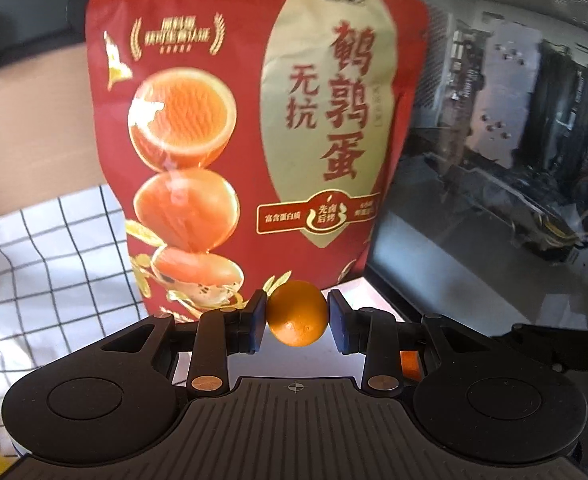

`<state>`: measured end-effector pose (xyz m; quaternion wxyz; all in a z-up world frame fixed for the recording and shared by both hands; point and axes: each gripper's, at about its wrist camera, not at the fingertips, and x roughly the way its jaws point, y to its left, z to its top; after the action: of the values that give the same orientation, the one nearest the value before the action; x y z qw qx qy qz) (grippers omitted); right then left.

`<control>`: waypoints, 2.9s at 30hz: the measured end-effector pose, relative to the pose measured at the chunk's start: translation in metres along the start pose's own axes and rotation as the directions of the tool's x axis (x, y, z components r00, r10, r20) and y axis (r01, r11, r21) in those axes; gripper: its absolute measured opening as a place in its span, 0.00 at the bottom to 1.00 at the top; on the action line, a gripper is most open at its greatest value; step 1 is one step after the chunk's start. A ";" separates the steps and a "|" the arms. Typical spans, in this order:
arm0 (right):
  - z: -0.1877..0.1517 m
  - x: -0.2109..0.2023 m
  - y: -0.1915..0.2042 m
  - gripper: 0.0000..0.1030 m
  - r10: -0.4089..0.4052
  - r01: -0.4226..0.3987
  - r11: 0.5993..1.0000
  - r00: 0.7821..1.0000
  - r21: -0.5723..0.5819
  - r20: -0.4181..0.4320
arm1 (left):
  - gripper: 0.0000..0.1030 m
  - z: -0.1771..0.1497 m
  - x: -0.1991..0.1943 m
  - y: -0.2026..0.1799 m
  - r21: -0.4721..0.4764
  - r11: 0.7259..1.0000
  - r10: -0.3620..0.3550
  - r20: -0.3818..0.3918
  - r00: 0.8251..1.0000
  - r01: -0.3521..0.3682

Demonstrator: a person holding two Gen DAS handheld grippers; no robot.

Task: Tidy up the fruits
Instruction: 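Carry both fruits over the pink box and open both tools to drop them, then grasp the large navel orange with the right tool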

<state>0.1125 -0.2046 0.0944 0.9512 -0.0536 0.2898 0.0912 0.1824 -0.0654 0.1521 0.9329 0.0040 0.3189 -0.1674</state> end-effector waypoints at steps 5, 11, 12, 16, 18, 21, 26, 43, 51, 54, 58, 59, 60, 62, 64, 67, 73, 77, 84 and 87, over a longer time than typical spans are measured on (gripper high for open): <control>-0.001 0.016 0.001 0.43 -0.010 0.010 1.000 1.000 0.012 -0.019 | 0.37 -0.004 0.018 0.016 -0.045 0.999 -0.010 -0.040 0.999 0.008; -0.003 0.020 0.008 0.59 -0.019 0.019 1.000 1.000 -0.007 -0.016 | 0.37 -0.016 0.007 0.036 -0.081 0.997 -0.019 -0.001 1.000 0.019; -0.003 0.021 0.010 0.59 -0.017 0.016 1.000 1.000 -0.016 -0.021 | 0.37 -0.019 0.003 0.039 -0.085 0.996 -0.022 0.008 1.000 0.023; -0.004 0.020 0.022 0.65 -0.014 0.013 0.999 1.000 -0.051 -0.019 | 0.37 -0.040 -0.015 0.051 -0.117 0.993 -0.005 0.031 1.000 0.009; -0.005 0.018 0.030 0.67 -0.017 0.017 0.997 1.000 -0.076 -0.001 | 0.37 -0.056 -0.026 0.062 -0.167 0.986 0.019 0.031 0.999 -0.014; -0.008 0.014 0.044 0.68 -0.001 0.002 0.993 1.000 -0.122 0.008 | 0.37 -0.085 -0.045 0.083 -0.261 0.964 0.072 0.032 0.997 -0.061; -0.009 0.008 0.070 0.68 0.093 -0.090 0.980 0.996 -0.178 0.008 | 0.37 -0.128 -0.087 0.116 -0.363 0.918 0.183 0.035 0.982 -0.158; -0.021 0.032 0.195 0.69 0.310 -0.315 0.850 0.947 -0.422 -0.081 | 0.37 -0.217 -0.146 0.174 -0.465 0.814 0.339 -0.110 0.934 -0.350; -0.029 0.073 0.214 0.73 0.234 -0.297 0.845 0.953 -0.444 -0.192 | 0.37 -0.230 -0.161 0.180 -0.498 0.771 0.381 -0.140 0.914 -0.398; -0.035 0.077 0.213 0.72 0.207 -0.280 0.859 0.956 -0.429 -0.209 | 0.37 -0.233 -0.168 0.180 -0.531 0.746 0.377 -0.160 0.912 -0.401; -0.037 0.069 0.216 0.71 0.185 -0.274 0.849 0.955 -0.451 -0.232 | 0.37 -0.231 -0.170 0.177 -0.521 0.766 0.338 -0.170 0.926 -0.376; -0.037 0.067 0.217 0.71 0.176 -0.269 0.848 0.956 -0.457 -0.236 | 0.37 -0.228 -0.171 0.176 -0.508 0.779 0.328 -0.166 0.930 -0.366; -0.037 0.064 0.218 0.70 0.170 -0.266 0.849 0.955 -0.456 -0.242 | 0.37 -0.226 -0.172 0.177 -0.494 0.794 0.316 -0.160 0.935 -0.354; -0.039 0.056 0.216 0.70 0.182 -0.280 0.864 0.948 -0.418 -0.260 | 0.37 -0.223 -0.174 0.182 -0.464 0.822 0.296 -0.146 0.944 -0.330; -0.044 0.046 0.215 0.70 0.184 -0.281 0.885 0.944 -0.371 -0.274 | 0.37 -0.222 -0.175 0.189 -0.446 0.832 0.292 -0.152 0.944 -0.329; -0.055 0.027 0.216 0.70 0.127 -0.214 0.914 0.958 -0.344 -0.259 | 0.37 -0.225 -0.177 0.196 -0.461 0.834 0.261 -0.154 0.953 -0.303; -0.066 -0.005 0.191 0.70 0.140 -0.215 0.940 0.951 -0.264 -0.274 | 0.37 -0.221 -0.161 0.181 -0.393 0.883 0.221 -0.132 0.966 -0.256; -0.083 -0.023 0.164 0.70 0.189 -0.237 0.950 0.954 -0.202 -0.233 | 0.38 -0.224 -0.143 0.172 -0.411 0.855 0.268 -0.170 0.948 -0.316; -0.104 -0.041 0.140 0.77 0.221 -0.262 0.946 0.953 -0.193 -0.209 | 0.39 -0.236 -0.125 0.159 -0.447 0.849 0.224 -0.180 0.958 -0.283; -0.104 -0.038 0.137 0.80 0.231 -0.271 0.945 0.950 -0.181 -0.212 | 0.39 -0.234 -0.126 0.153 -0.444 0.853 0.221 -0.168 0.961 -0.274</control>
<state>-0.0030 -0.0922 0.0231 0.8893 -0.1236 0.3715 0.2364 -0.0020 0.1445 0.0257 0.9013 -0.1685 0.3974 0.0357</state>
